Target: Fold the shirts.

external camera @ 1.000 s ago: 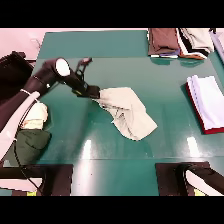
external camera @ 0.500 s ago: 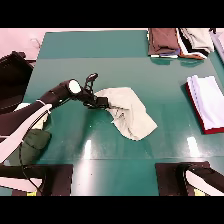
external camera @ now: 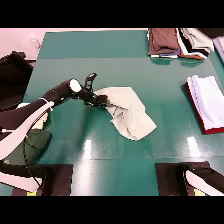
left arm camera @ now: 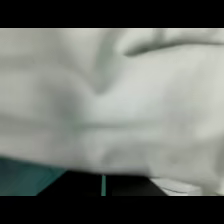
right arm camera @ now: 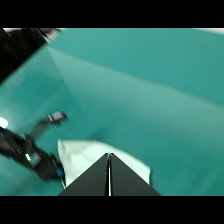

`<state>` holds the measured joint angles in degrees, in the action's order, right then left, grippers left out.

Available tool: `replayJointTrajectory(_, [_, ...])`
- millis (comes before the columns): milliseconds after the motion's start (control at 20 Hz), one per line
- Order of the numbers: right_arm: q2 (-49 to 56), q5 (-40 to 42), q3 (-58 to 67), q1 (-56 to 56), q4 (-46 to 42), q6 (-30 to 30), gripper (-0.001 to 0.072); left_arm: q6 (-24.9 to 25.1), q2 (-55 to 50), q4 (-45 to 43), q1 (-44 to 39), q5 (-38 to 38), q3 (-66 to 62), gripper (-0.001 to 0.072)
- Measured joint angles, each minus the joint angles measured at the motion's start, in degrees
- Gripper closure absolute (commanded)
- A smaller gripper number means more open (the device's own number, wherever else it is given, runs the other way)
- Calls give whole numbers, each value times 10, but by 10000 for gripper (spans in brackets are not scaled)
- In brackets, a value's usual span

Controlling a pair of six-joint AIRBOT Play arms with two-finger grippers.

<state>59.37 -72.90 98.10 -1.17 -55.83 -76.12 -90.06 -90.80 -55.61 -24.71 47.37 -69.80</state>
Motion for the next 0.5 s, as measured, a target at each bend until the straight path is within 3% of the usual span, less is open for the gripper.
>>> replayJointTrajectory(200, [-37, -31, -173, 0, -67, -26, 686, 1, 29, -35, 29, 21, -17, 683])
replayJointTrajectory(250, [-44, -31, -232, 0, -75, -30, 540, 1, 35, -46, 34, 27, -19, 683])
replayJointTrajectory(300, [-47, -28, -288, 0, -83, -33, 268, 2, 40, -55, 36, 32, -20, 683])
replayJointTrajectory(350, [-48, -21, -346, 0, -86, -37, 197, 2, 43, -63, 39, 37, -21, 683])
replayJointTrajectory(500, [-25, 7, -482, 0, -84, -44, 198, 5, 49, -82, 43, 51, -22, 683])
